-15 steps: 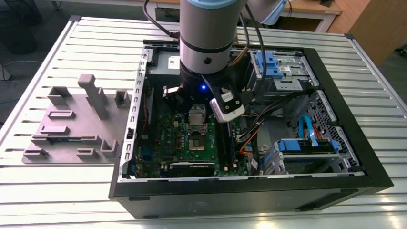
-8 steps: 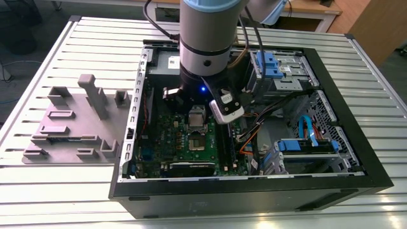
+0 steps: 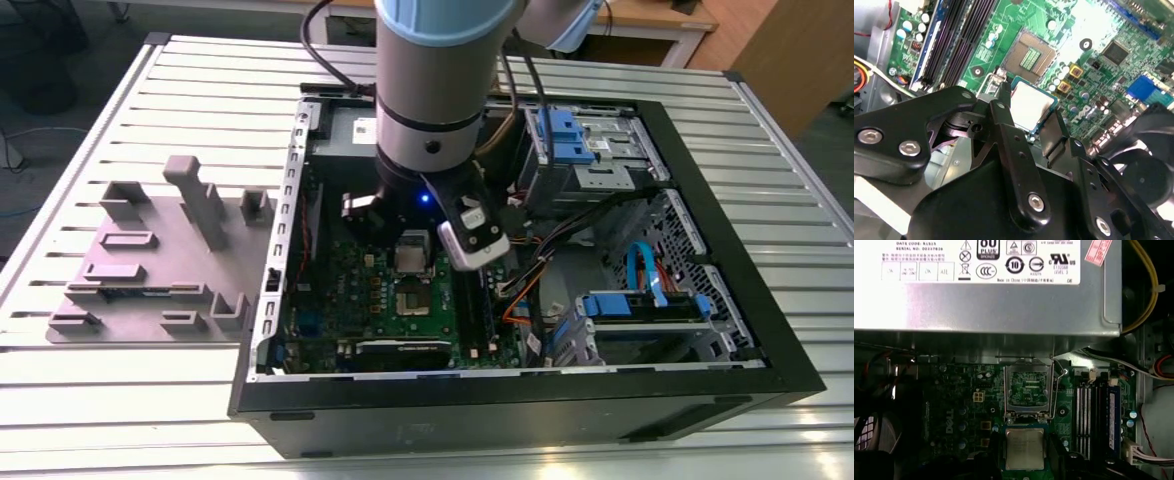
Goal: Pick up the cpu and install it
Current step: 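Place the cpu into insertion slot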
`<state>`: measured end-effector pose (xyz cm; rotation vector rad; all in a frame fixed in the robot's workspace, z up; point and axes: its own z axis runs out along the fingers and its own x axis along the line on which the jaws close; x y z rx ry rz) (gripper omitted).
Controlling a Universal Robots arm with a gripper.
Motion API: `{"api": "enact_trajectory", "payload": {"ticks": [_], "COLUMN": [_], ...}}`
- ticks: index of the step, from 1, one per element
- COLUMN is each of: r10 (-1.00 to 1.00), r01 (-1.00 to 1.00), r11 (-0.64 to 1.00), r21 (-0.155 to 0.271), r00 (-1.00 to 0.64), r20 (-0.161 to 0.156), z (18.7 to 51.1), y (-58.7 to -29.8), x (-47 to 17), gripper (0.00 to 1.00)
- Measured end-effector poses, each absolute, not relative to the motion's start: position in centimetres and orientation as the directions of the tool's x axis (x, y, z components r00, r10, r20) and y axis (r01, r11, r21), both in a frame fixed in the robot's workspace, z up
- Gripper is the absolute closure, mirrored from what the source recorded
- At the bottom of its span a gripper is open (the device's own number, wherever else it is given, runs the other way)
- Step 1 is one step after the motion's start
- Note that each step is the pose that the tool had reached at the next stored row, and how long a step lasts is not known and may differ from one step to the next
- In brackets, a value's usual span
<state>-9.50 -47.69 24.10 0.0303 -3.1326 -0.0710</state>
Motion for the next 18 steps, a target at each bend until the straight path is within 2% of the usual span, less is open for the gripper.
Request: {"api": "enact_trajectory", "payload": {"ticks": [18], "r10": [-0.013], "r01": [-0.013], "r11": [0.999], "r21": [0.045], "r00": [-1.000], "r20": [0.008], "z": [21.5], "y": [-49.4], "x": [-9.5], "gripper": [0.53]}}
